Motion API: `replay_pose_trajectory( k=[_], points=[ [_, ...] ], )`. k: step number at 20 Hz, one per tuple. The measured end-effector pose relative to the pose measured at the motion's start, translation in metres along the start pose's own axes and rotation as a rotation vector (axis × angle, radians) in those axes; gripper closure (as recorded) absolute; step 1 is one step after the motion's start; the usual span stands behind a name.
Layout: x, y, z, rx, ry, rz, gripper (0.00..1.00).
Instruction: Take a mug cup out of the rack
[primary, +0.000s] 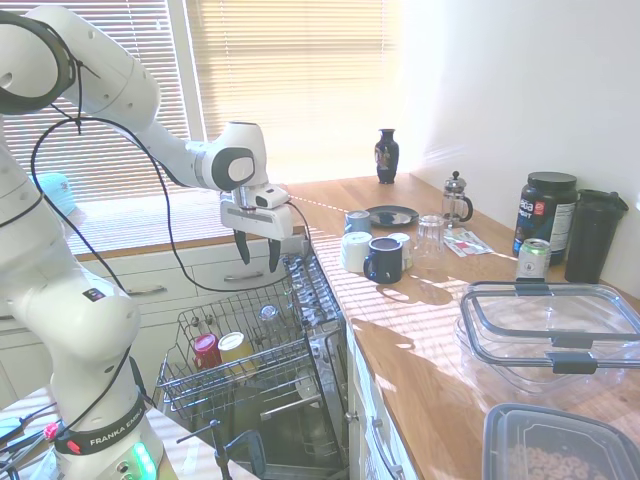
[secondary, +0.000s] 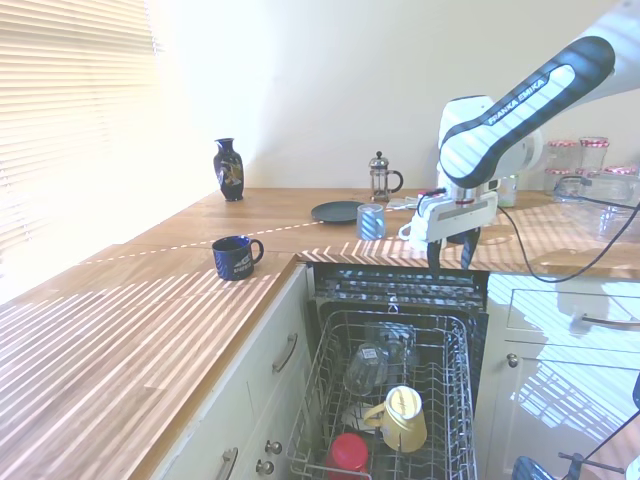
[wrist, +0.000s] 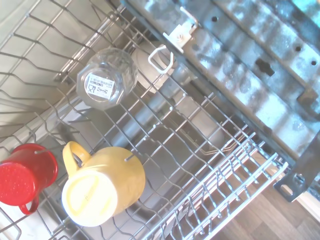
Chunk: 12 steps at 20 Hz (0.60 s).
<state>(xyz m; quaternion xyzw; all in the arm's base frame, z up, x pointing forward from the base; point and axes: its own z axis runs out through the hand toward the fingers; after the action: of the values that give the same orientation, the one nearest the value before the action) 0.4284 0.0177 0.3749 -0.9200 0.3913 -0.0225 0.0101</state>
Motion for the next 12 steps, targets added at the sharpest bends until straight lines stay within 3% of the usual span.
replay_pose_trajectory(
  k=[4, 9, 12],
  points=[
    [-0.013, -0.01, 0.004, -0.016, 0.004, -0.046, 0.0],
    [-0.084, -0.064, 0.038, -0.026, 0.062, -0.305, 0.0],
    [-0.106, -0.083, 0.07, -0.076, 0.089, -0.465, 0.0]
  ],
)
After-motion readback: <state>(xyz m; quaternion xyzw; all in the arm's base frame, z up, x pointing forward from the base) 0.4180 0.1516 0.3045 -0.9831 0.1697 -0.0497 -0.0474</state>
